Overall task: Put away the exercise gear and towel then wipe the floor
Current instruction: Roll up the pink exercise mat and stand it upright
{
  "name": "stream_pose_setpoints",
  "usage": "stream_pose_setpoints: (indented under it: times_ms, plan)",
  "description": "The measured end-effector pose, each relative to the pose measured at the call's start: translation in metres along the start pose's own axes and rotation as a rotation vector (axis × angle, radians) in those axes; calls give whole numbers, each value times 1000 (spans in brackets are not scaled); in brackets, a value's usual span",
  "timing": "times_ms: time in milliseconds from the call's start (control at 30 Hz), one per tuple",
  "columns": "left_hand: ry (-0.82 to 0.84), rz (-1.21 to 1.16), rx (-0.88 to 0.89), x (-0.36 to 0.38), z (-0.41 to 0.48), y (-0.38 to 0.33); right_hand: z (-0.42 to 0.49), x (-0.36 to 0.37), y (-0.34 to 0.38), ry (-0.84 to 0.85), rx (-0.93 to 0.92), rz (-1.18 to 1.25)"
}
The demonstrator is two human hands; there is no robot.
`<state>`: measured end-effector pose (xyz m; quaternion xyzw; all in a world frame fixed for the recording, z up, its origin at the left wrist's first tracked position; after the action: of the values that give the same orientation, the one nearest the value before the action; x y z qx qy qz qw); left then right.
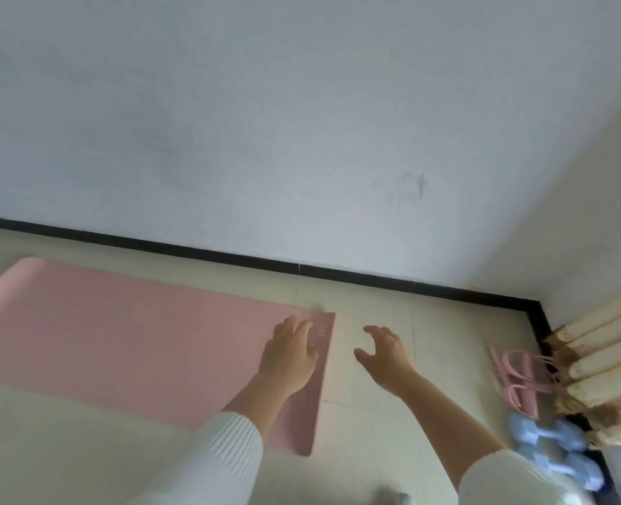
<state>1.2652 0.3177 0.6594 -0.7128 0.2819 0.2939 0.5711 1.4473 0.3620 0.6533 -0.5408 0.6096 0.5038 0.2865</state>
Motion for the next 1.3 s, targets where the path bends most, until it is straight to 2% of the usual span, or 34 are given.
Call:
stream_pose_setpoints:
  times_ms: [133,267,533,767,1000,1300]
  plan:
    - [50,43,-14,-42,-29,70,-25,47,74,26,14,12]
    - [120,81,6,-61,-30,119,-31,85,117,65,62,19]
    - [297,146,114,-37,42,187,29,159,129,101,222,13]
    - [417,214,195,1,120,291,130,263,143,166,390,8]
    - [471,281,229,58,199,425,205,387,160,134,418,-19]
    - [534,283,346,236,286,629,304,605,116,21,488,-83]
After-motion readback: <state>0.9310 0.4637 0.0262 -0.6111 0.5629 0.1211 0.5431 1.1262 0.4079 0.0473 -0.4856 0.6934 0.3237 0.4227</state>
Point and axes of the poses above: each hand's wrist, its own z-axis towards the middle knuckle, its own x-axis out of the palm, y = z × x, the point moved 3 cm from there along z, towards the middle knuckle, and after that the axes turned 15 degrees about -z, right-handed, at the moved point
